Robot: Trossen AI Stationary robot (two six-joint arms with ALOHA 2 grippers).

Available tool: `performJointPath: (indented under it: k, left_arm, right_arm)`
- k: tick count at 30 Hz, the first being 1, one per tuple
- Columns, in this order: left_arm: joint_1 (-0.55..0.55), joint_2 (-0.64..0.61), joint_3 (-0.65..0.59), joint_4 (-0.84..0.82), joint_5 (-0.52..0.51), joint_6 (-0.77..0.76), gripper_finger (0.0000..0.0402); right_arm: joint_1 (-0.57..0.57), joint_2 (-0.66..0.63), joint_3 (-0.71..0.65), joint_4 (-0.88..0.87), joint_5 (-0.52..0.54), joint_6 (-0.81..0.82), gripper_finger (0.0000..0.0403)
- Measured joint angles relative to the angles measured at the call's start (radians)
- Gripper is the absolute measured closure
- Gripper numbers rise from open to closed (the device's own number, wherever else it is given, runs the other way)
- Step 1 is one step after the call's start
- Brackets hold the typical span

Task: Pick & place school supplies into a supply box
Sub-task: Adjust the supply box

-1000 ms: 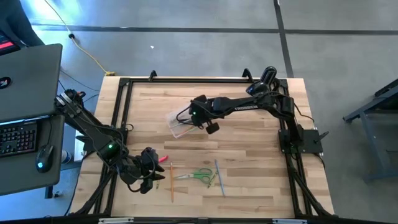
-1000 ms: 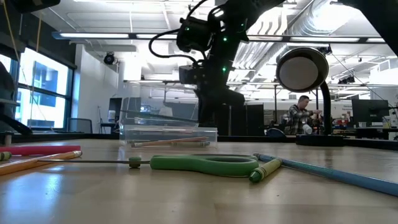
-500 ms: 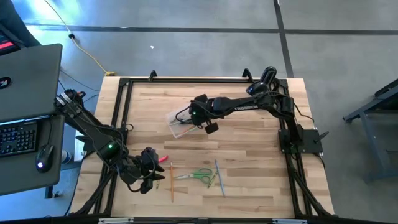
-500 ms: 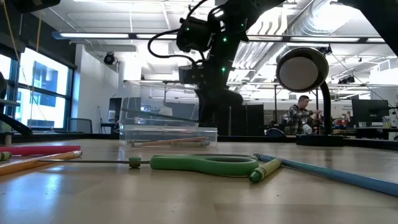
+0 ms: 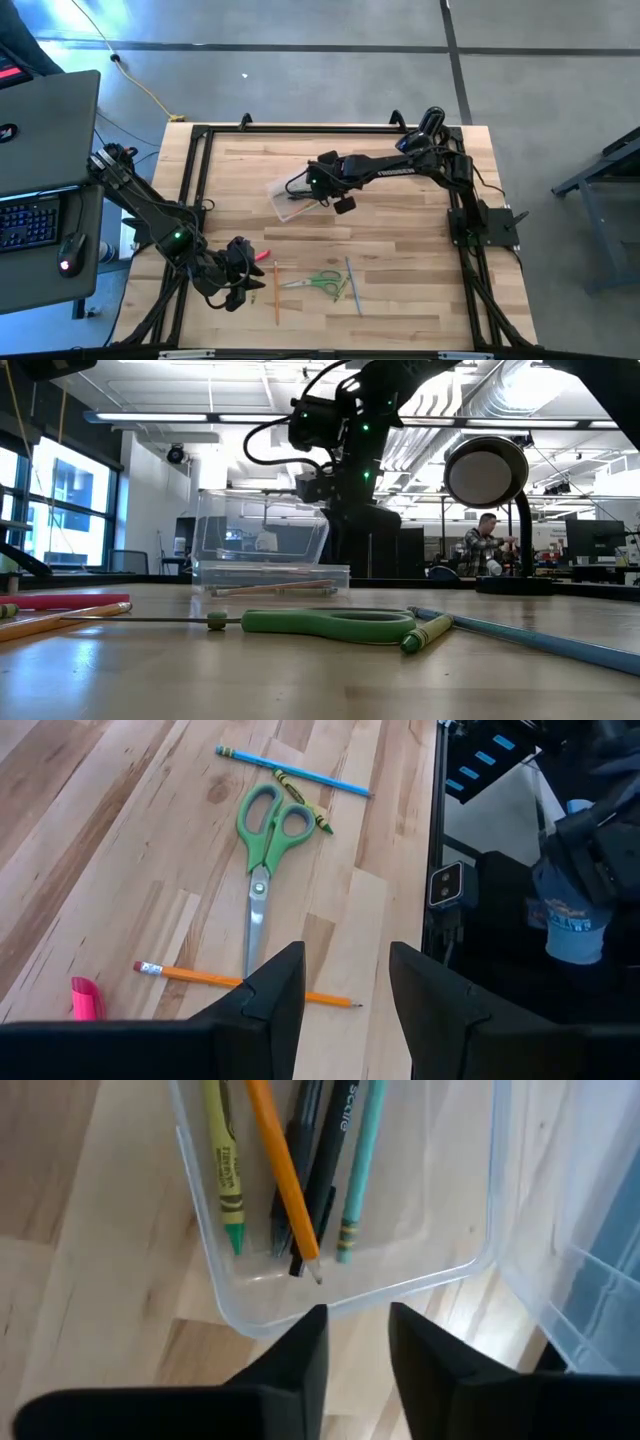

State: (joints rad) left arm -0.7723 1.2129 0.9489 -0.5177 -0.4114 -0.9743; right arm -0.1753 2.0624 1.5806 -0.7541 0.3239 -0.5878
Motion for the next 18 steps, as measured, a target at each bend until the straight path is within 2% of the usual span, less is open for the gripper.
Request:
performJointPath:
  k: [6, 18]
  left_arm:
    - [0.000, 0.000, 0.000, 0.000, 0.000, 0.000, 0.0222]
    - [0.000, 0.000, 0.000, 0.000, 0.000, 0.000, 0.0222]
  right_arm:
    - [0.001, 0.000, 0.000, 0.035, 0.025, -0.002, 0.0294]
    - [0.056, -0.001, 0.000, 0.087, 0.000, 0.044, 0.0322]
